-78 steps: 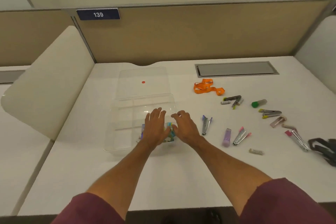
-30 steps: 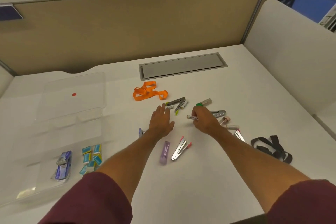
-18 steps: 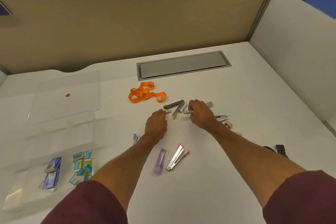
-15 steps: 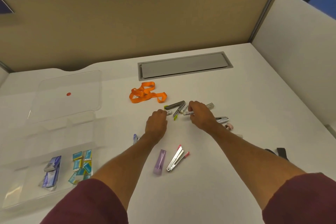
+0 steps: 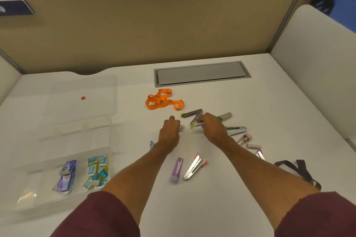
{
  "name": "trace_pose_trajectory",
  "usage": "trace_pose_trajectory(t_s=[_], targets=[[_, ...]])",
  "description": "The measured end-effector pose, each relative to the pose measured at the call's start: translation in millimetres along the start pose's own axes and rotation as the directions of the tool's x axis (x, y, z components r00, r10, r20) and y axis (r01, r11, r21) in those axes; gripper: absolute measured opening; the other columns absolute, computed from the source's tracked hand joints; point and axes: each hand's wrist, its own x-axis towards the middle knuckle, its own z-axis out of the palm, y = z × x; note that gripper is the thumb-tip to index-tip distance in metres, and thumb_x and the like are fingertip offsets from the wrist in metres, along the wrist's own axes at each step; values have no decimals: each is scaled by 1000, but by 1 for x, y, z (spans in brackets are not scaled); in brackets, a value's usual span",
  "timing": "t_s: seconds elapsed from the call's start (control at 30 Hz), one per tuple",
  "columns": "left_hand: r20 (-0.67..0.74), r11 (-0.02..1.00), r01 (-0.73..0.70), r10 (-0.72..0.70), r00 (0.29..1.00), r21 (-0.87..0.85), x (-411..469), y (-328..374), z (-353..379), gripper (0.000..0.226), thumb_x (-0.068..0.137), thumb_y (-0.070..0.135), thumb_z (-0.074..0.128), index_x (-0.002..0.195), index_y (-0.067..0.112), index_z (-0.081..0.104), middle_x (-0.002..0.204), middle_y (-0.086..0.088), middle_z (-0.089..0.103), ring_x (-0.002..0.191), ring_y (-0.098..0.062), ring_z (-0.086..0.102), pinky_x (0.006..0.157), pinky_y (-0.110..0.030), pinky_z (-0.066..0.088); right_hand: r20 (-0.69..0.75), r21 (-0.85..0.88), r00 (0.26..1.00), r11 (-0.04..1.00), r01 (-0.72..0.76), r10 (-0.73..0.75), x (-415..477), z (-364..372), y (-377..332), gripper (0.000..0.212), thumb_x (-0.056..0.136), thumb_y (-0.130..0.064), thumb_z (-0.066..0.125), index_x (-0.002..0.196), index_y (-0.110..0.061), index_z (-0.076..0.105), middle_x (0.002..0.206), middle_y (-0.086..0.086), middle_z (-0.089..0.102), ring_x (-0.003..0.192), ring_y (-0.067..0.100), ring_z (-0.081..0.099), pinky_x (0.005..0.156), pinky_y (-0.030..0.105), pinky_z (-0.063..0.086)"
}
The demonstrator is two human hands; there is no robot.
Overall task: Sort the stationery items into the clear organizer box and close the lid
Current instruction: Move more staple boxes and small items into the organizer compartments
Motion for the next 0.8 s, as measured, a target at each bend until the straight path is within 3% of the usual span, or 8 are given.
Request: trace_pose_trajectory(t_s=[0.17, 0.47, 0.63, 0.8], targets=[[-83, 996, -9, 2, 997, -86, -21, -24, -30, 31, 90, -6, 53, 117, 8, 59, 117, -11, 54, 102, -23, 53, 82, -31, 50, -38, 32, 999, 999, -13, 14, -8, 6, -40, 28, 90, -2, 52, 114, -13, 60, 117, 9, 62, 107, 27, 58, 85, 35, 47], [-218, 993, 6, -32, 975, -118, -80, -110, -99, 28, 92, -6, 49, 116, 5, 59, 115, -11, 53, 100, -25, 52, 77, -28, 45, -53, -29, 990, 991, 131, -133, -27, 28, -173, 24, 93, -4, 49, 111, -13, 60, 110, 8, 58, 102, 27, 57, 78, 35, 47], [-272, 985, 97, -134, 953, -142, -123, -182, -130, 30, 89, -10, 44, 109, 3, 62, 108, -13, 53, 93, -30, 54, 77, -43, 50, -46, -2, 968, 969, 249, -249, -44, 55, -252, 22, 93, -4, 44, 106, -11, 60, 107, 10, 59, 96, 30, 57, 72, 36, 44], [-291, 965, 209, -247, 924, -157, -166, -249, -149, 29, 89, -9, 47, 109, 5, 63, 109, -13, 54, 95, -29, 54, 78, -42, 51, 0, 15, 945, 945, 326, -326, -63, 87, -321, 24, 91, 0, 45, 105, -11, 61, 107, 9, 60, 94, 29, 59, 70, 33, 43]])
